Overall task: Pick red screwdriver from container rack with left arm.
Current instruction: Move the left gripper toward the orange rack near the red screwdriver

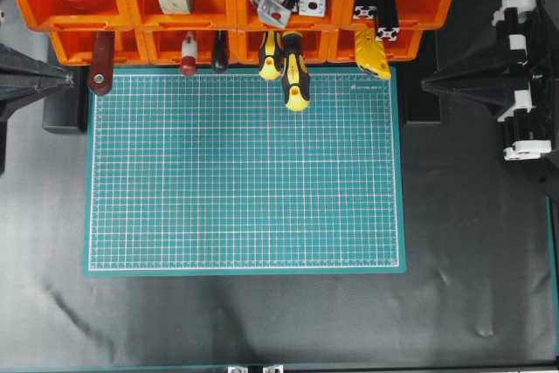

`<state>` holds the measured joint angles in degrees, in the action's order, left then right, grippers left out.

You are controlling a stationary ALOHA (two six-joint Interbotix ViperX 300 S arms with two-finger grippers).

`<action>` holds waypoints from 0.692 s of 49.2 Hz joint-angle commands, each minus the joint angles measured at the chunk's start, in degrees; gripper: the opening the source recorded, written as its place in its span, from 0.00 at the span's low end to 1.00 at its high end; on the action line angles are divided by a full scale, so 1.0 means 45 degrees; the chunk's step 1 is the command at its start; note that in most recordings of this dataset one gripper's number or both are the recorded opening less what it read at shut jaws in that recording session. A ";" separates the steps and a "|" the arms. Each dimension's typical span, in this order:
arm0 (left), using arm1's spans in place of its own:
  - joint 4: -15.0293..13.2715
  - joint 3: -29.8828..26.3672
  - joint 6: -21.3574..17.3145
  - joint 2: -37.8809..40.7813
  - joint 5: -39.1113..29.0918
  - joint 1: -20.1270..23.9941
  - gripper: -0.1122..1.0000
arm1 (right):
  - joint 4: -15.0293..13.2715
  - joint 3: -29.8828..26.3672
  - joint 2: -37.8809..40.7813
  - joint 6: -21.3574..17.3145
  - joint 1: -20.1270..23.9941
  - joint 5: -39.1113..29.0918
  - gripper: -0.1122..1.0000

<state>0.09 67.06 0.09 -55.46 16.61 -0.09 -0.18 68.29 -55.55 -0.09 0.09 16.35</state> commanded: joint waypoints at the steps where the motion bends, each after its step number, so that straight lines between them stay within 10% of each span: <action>1: 0.0645 -0.0781 0.0195 0.0137 -0.0410 -0.0098 0.15 | 0.0078 -0.0430 0.0117 -0.0059 -0.0137 0.0234 0.12; 34: 0.1074 -0.7246 -0.0605 0.4258 -1.0469 -0.1250 0.10 | 0.0098 -0.0488 0.0039 -0.0098 -0.0195 0.1387 0.09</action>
<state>4.13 39.02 -1.23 -39.64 -25.40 -4.75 0.00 68.20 -55.63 -0.44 -0.70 21.71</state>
